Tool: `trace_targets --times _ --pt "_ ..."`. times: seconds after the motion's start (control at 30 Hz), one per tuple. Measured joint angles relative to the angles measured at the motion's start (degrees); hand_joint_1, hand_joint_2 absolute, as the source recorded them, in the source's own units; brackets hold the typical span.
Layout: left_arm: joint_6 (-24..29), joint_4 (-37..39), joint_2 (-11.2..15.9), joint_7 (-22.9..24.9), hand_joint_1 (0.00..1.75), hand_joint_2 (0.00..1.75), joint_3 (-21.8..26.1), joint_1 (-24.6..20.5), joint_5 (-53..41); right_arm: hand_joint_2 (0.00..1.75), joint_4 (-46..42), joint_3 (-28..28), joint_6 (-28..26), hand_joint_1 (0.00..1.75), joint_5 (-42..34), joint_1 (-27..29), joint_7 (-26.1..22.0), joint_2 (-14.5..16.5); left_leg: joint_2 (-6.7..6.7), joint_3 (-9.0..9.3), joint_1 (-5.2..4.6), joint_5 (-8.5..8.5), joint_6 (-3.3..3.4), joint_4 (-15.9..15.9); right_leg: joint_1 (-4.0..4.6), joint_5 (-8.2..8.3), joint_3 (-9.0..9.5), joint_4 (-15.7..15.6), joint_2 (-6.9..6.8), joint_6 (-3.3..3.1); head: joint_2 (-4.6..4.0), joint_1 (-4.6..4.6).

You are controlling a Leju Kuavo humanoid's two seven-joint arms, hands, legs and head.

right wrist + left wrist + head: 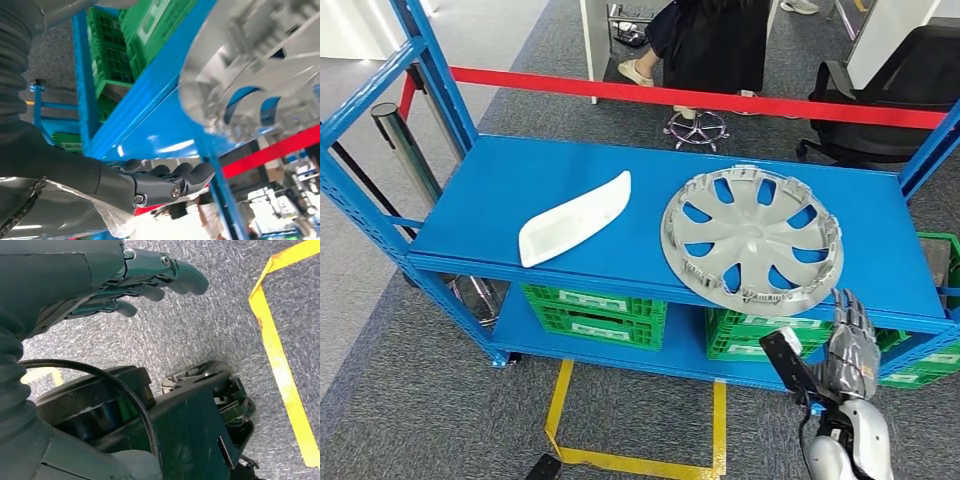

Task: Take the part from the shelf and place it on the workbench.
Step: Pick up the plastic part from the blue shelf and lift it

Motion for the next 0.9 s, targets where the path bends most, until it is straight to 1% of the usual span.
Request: trace_targets --times 0.27,0.47,0.67,0.9 --pt "-0.4 0.0 0.04 0.78 0.0 1.75 -0.46 -0.22 -0.92 1.75 3.69 1.76 1.12 0.0 1.31 -3.99 1.36 -1.2 0.0 -0.03 0.0 0.0 0.0 0.0 0.0 0.0 -0.01 0.0 0.01 0.0 0.0 0.01" --pt "-0.98 0.0 0.24 1.34 0.0 1.75 -0.94 -0.55 -2.08 1.75 8.37 3.97 3.66 0.0 2.22 -9.34 2.39 -1.48 0.0 -0.03 0.0 0.05 0.03 0.0 0.0 0.03 0.0 0.0 0.01 0.03 0.0 0.0" --pt "-1.17 0.0 0.25 1.81 0.0 1.75 -1.45 -0.8 -2.99 1.75 13.72 5.06 5.13 0.0 0.55 -14.51 2.37 -1.91 0.0 -0.03 0.0 0.07 0.06 0.01 0.0 0.05 0.0 0.0 0.01 0.06 0.0 0.0" --pt "-1.5 0.0 0.26 2.08 0.0 1.75 -1.67 -1.03 -3.57 1.75 19.56 5.36 6.37 0.0 -2.21 -18.88 1.43 -2.23 0.0 -0.04 0.0 0.06 0.06 0.01 -0.01 0.05 -0.01 0.0 0.0 0.06 0.0 0.01"
